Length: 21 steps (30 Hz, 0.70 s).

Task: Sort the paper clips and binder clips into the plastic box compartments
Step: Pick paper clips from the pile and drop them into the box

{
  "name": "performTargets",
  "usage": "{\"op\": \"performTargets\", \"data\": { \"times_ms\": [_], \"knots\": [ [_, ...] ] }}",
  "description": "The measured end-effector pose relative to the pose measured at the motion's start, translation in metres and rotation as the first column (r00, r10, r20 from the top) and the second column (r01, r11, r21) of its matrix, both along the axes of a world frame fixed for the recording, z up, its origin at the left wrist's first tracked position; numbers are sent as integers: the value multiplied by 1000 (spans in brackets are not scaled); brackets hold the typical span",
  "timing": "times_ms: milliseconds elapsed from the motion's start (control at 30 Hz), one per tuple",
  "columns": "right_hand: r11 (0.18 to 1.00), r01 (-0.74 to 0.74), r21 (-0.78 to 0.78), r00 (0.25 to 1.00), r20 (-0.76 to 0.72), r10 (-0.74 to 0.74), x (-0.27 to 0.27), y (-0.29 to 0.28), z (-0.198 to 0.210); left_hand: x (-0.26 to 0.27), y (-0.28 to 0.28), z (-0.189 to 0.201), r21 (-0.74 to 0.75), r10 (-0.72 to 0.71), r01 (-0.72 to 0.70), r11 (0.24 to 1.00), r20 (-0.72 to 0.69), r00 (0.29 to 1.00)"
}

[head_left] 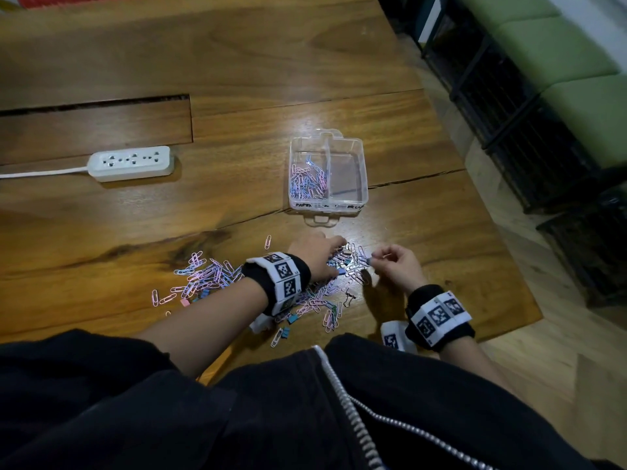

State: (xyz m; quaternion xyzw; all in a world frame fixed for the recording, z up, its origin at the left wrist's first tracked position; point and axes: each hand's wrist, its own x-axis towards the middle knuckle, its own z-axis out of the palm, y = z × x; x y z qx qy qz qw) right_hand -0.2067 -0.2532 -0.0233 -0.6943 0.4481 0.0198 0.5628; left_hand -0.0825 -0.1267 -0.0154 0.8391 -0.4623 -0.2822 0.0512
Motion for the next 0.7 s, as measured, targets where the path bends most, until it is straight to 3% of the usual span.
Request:
{"op": "performTargets", "data": {
  "times_ms": [133,333,500,567,633,667,700],
  "knots": [
    [903,-251,-350,959,-217,183,-5,11,-9,-4,-4,1,62,-29,25,998,62,998],
    [796,-429,-427,898,-300,323,4,14,-8,-4,-3,1,10,-21,20,1000,94,995],
    [798,-385,-464,923,-205,326,11,13,-8,5,3,0,-11,14,-14,1000,77,997],
    [773,-409,-485,913,-222,343,13,12,-9,9,5,2,-28,72,-73,997,-11,997],
    [727,-475,-496,879,-295,374,14,11,-9,14,7,5,-85,187,-208,975,-203,961],
    [704,-507,-497,861,-326,390,14,11,-10,17,8,6,-103,262,-311,945,-335,905],
    [688,-533,-493,845,-347,406,13,11,-10,20,10,7,-93,340,-435,896,-488,804]
  ]
}}
